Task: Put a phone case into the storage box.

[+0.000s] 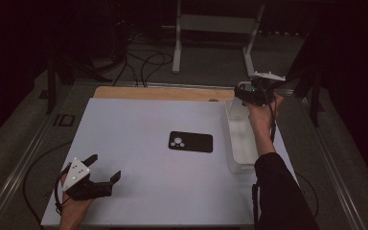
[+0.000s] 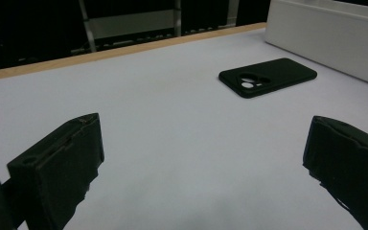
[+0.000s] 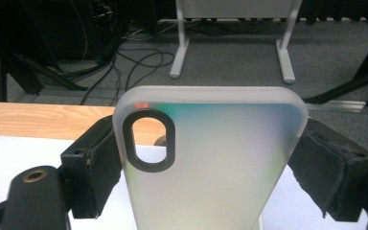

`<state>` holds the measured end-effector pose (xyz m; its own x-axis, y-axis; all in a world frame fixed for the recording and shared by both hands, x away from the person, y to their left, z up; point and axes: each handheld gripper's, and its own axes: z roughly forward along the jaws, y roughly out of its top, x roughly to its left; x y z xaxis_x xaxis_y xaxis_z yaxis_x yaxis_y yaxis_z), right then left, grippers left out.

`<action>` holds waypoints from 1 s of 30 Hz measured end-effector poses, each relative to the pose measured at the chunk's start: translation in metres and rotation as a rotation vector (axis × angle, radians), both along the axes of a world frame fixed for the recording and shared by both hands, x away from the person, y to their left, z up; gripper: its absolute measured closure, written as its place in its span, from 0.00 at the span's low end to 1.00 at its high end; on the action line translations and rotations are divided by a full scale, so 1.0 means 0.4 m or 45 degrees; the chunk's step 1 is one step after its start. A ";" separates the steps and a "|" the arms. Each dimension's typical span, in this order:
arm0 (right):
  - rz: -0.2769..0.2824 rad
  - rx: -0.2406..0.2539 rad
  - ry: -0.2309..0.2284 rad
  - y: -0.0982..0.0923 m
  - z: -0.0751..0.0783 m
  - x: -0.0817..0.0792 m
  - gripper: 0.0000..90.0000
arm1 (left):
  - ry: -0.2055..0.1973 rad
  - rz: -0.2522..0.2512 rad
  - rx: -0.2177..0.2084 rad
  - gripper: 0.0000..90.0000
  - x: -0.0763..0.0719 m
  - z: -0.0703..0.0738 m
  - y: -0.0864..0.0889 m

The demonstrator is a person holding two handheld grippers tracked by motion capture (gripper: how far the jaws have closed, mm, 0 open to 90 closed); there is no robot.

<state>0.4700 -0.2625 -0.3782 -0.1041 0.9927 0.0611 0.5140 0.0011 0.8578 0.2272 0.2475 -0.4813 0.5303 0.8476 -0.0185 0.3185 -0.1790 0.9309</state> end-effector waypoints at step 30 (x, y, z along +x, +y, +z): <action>-0.060 -0.084 0.147 0.036 -0.128 0.061 0.18 | 0.001 -0.010 0.000 0.01 -0.002 0.000 -0.001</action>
